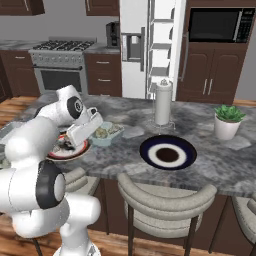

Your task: Place two dumplings into each of the tupperware containers and then place the containers in the fridge.

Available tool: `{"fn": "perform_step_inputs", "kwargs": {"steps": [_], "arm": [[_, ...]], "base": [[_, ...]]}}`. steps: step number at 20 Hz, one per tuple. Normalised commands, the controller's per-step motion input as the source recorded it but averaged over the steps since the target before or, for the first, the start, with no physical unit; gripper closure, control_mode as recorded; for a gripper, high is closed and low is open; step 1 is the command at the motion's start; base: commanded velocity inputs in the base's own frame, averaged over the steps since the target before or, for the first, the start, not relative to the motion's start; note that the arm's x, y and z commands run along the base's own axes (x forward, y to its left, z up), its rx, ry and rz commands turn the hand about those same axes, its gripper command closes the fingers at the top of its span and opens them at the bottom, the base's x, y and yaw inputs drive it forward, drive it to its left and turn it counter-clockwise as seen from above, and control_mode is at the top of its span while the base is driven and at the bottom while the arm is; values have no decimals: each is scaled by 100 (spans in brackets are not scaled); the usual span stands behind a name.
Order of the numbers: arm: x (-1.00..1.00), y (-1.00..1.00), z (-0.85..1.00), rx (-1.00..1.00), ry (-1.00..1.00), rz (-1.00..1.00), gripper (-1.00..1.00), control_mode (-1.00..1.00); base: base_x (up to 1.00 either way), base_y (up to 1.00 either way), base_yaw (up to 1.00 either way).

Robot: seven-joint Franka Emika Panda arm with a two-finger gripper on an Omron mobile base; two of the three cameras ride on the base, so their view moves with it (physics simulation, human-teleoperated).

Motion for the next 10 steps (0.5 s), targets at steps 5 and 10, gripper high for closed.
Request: {"fn": "perform_step_inputs", "kwargs": {"steps": [5, 10], "arm": [[-81, -39, 49, 23, -21, 31, 100, -100], [-52, -6, 51, 4, -3, 28, 100, -100]], "base": [[0, 0, 0], [0, 0, 0]]}}
